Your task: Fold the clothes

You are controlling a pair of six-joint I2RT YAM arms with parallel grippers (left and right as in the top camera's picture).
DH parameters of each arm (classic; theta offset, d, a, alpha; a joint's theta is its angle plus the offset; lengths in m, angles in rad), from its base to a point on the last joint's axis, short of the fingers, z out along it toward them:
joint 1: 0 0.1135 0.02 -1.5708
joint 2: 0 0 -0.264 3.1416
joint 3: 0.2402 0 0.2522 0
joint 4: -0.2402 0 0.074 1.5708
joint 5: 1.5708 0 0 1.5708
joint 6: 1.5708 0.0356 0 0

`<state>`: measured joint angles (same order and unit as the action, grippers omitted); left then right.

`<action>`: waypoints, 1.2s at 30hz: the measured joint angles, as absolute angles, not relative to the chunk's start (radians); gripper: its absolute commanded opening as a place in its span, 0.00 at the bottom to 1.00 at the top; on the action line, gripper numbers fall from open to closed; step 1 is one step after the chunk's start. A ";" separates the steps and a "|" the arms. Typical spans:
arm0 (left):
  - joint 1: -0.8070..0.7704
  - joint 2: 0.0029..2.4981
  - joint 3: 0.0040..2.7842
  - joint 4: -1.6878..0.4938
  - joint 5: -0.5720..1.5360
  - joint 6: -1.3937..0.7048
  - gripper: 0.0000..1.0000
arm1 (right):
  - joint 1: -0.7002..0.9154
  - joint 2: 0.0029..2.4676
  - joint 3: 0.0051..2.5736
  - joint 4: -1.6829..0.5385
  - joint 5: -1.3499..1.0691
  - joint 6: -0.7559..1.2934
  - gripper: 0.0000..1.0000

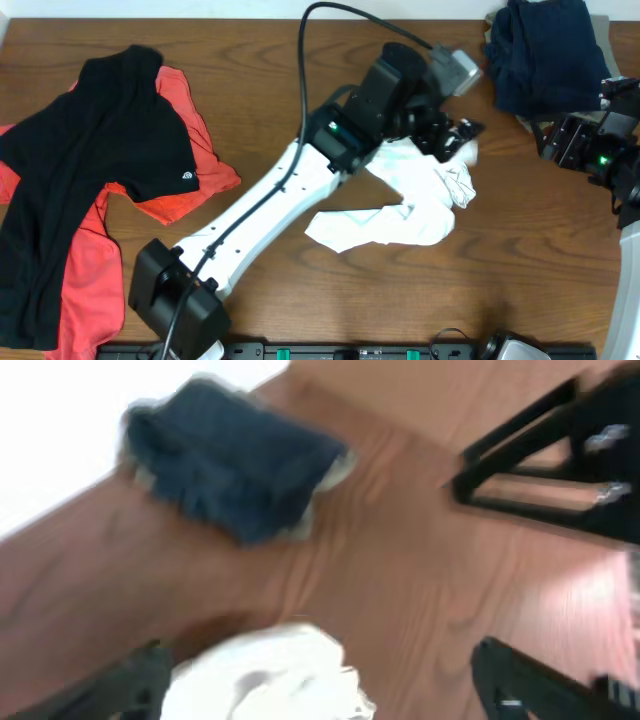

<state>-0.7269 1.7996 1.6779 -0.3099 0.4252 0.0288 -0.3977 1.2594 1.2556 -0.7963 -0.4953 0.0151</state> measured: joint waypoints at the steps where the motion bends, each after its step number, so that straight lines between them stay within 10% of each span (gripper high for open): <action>1: -0.707 1.796 1.678 -0.347 0.417 0.030 0.98 | -0.402 1.259 1.255 -0.797 -0.496 0.014 0.75; 17: -0.447 1.677 1.608 -1.130 0.369 0.150 0.98 | -0.435 1.259 1.256 -0.789 -0.497 0.013 0.75; 36: -0.469 1.684 1.105 -0.740 0.219 0.320 0.98 | -0.435 1.259 1.256 -0.852 -0.498 0.011 0.74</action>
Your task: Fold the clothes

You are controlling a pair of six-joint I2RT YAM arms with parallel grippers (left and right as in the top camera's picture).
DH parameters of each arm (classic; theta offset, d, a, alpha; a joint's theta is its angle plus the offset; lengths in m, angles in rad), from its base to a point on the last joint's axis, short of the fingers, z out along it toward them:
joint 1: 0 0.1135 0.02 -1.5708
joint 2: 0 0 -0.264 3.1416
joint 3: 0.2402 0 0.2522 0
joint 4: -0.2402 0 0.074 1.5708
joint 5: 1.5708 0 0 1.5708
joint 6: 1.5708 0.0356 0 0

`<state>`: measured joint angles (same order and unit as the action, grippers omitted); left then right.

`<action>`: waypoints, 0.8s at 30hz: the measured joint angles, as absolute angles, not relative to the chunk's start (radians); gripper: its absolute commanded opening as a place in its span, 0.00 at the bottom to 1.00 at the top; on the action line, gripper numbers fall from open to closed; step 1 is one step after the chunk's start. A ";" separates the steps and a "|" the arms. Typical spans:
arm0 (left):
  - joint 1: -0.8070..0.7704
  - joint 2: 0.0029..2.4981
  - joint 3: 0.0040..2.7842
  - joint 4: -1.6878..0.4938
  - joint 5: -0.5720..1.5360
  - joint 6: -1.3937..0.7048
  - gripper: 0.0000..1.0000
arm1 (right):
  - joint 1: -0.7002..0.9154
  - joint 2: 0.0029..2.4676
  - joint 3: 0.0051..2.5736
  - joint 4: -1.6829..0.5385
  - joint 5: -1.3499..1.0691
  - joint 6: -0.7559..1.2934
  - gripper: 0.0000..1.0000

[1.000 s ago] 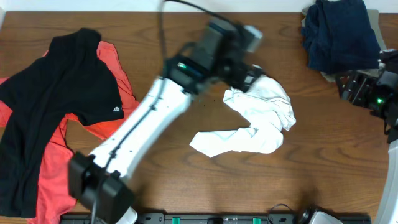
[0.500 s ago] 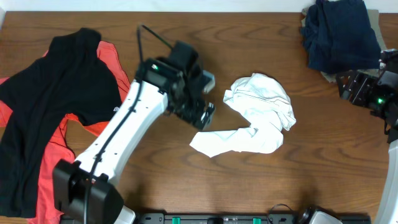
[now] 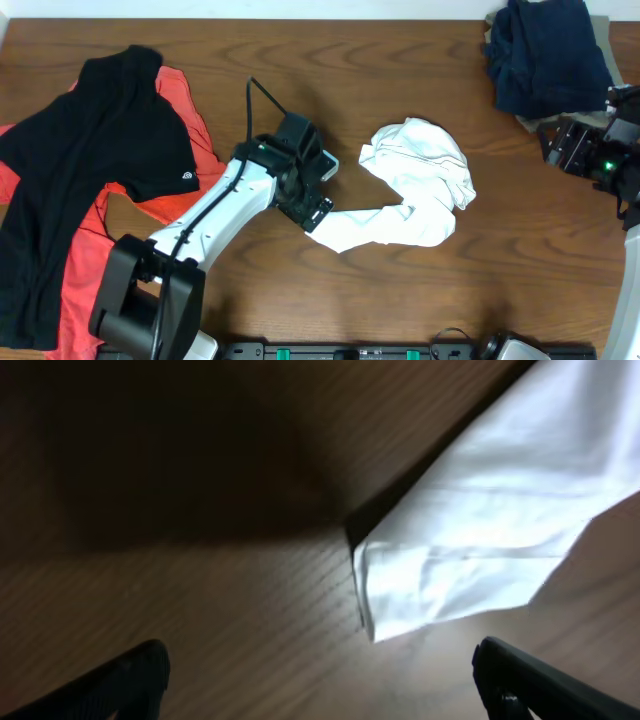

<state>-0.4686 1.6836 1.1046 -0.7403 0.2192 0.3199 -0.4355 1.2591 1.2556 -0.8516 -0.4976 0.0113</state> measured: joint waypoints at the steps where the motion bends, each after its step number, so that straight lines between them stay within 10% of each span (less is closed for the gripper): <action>1: -0.469 1.686 1.095 -0.739 0.216 0.323 0.98 | -0.435 1.259 1.256 -0.855 -0.498 0.011 0.74; 24: -0.469 1.715 0.994 -0.691 0.305 0.345 0.79 | -0.435 1.287 1.256 -0.879 -0.497 0.002 0.75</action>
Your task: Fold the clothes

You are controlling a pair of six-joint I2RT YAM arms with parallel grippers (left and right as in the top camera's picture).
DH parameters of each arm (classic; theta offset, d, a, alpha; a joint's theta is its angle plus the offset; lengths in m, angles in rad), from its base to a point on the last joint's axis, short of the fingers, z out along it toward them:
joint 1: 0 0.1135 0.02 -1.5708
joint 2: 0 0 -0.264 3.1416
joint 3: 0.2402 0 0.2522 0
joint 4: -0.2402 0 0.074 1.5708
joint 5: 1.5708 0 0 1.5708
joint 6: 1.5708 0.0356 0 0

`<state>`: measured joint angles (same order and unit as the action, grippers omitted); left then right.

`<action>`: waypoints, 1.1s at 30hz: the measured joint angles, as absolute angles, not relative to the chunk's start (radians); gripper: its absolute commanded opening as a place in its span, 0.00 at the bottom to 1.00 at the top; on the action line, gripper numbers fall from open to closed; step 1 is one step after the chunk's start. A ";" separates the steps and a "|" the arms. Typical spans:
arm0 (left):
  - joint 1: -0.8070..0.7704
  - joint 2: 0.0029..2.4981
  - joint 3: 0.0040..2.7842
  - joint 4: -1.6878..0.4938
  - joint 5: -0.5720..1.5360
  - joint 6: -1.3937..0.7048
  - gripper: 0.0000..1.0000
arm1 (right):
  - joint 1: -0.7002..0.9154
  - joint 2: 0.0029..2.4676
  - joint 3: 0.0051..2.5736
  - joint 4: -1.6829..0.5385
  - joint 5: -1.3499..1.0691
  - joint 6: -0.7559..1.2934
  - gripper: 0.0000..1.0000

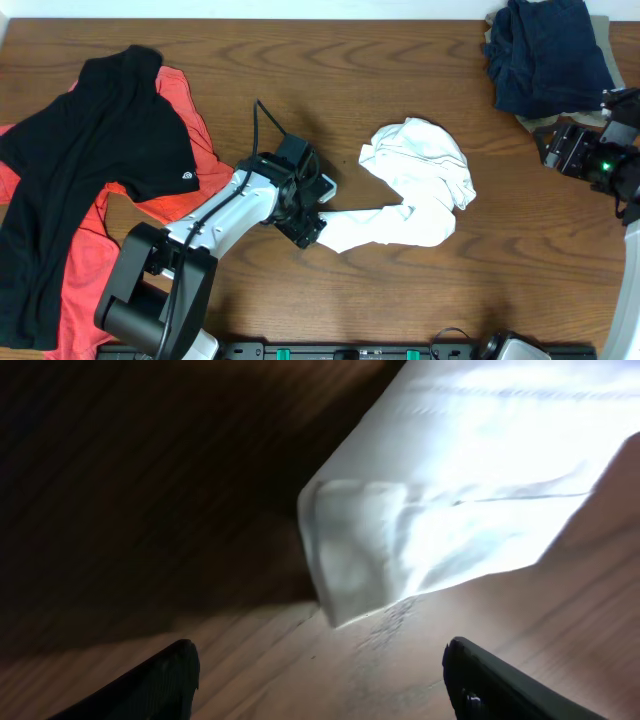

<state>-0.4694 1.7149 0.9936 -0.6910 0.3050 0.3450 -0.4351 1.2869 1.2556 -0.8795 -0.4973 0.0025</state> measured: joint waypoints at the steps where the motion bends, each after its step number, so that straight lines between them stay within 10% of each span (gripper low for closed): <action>1: -0.469 1.715 0.993 -0.686 0.311 0.345 0.77 | -0.435 1.296 1.256 -0.881 -0.497 0.002 0.75; 12: -0.469 1.764 0.971 -0.548 0.337 0.345 0.72 | -0.435 1.330 1.256 -0.900 -0.497 -0.009 0.74; 27: -0.469 1.790 0.979 -0.515 0.312 0.261 0.06 | -0.435 1.330 1.256 -0.904 -0.497 -0.012 0.74; 33: -0.474 1.794 0.983 -0.528 0.307 0.240 0.06 | -0.435 1.330 1.256 -0.904 -0.497 -0.012 0.74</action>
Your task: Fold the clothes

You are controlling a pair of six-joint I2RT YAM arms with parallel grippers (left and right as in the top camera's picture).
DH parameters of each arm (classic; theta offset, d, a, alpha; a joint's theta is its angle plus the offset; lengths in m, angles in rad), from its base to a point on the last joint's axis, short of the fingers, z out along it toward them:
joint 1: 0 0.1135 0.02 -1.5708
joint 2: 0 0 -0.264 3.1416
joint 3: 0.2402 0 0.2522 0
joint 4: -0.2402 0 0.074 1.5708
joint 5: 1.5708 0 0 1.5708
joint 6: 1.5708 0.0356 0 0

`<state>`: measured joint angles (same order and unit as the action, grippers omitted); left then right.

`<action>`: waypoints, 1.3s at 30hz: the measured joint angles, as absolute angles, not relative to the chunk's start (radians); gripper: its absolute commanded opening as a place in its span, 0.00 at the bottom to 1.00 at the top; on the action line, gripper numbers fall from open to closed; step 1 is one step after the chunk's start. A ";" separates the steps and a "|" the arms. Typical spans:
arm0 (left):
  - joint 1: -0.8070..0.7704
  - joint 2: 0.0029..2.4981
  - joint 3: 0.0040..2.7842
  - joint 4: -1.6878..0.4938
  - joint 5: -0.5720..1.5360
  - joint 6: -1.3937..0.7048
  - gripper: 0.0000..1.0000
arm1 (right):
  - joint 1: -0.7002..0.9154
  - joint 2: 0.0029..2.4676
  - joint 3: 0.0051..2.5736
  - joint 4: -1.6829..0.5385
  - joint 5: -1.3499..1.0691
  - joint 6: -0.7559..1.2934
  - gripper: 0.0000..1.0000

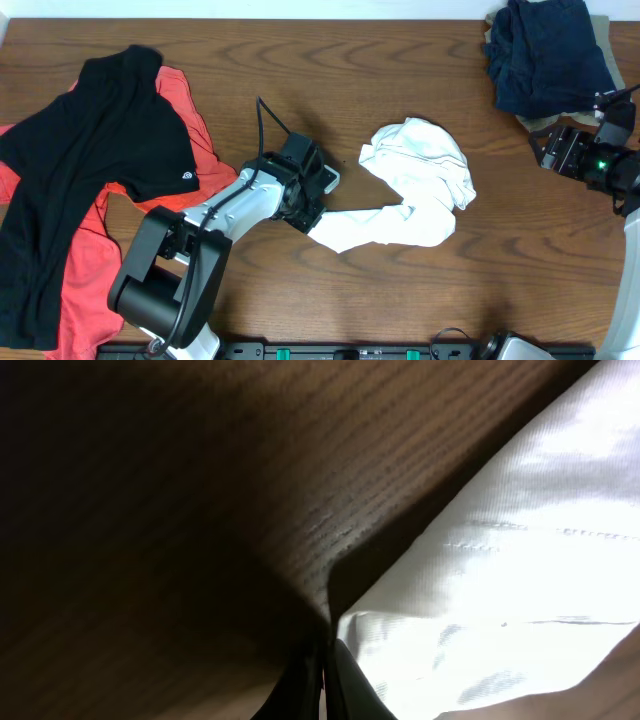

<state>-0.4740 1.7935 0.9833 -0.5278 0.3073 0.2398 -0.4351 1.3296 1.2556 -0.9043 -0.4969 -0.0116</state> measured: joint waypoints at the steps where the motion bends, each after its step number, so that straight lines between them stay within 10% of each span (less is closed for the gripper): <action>1: -0.477 1.794 0.987 -0.540 0.302 0.239 0.07 | -0.435 1.330 1.256 -0.905 -0.497 -0.012 0.74; 7: -0.514 1.793 1.049 -0.606 0.233 0.236 0.07 | -0.435 1.330 1.256 -0.908 -0.497 -0.012 0.73; 12: -0.564 1.786 1.077 -0.602 0.209 0.237 0.60 | -0.435 1.330 1.256 -0.908 -0.497 -0.012 0.74; 21: -0.662 1.792 1.077 -0.599 0.201 0.358 0.76 | -0.435 1.330 1.256 -0.908 -0.497 -0.012 0.74; 25: -0.678 1.835 1.077 -0.573 0.178 0.378 0.65 | -0.435 1.330 1.256 -0.909 -0.497 -0.012 0.74; 28: -0.676 1.848 1.082 -0.559 0.156 0.393 0.06 | -0.435 1.330 1.256 -0.917 -0.498 -0.012 0.74; 39: -0.654 1.826 1.156 -0.637 0.007 0.332 0.06 | -0.431 1.330 1.256 -0.921 -0.519 -0.012 0.70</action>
<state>-0.6540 1.8256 1.1561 -0.6369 0.0071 0.3321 -0.4313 1.3296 1.2556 -0.9211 -0.5194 -0.0116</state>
